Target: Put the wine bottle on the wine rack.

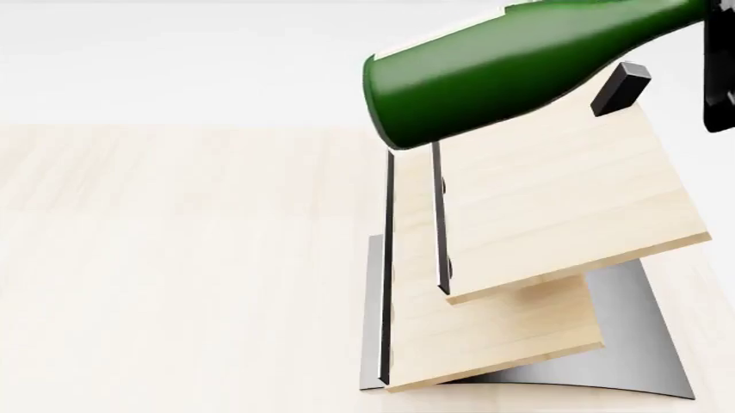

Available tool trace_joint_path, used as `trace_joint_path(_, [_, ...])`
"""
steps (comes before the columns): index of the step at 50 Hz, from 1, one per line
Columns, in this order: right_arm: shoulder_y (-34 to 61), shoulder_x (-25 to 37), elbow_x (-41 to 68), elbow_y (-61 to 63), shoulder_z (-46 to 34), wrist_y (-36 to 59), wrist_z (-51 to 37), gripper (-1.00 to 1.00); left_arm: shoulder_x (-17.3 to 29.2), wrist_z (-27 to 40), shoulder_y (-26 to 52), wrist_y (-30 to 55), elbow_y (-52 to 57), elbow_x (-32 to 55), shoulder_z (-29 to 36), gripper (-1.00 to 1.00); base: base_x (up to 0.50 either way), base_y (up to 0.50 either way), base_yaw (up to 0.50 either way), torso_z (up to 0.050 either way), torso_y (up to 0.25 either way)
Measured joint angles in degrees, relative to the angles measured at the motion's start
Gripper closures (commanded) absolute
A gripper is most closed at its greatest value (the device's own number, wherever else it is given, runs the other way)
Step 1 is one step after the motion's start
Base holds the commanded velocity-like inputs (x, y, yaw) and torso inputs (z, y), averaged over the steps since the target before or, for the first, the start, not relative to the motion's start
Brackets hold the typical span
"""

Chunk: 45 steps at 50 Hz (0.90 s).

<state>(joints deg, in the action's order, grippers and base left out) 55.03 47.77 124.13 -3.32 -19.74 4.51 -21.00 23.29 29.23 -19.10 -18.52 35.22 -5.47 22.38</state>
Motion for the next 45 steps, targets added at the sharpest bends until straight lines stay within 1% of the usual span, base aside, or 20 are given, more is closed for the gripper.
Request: trace_joint_path(45, [-3.79,0.53,-2.36,-4.97,-0.89,0.46,3.80,1.00,0.49,0.69,0.57,0.58,-0.06,0.02,0.43,-1.00,0.00,0.00,0.00,0.000,0.001])
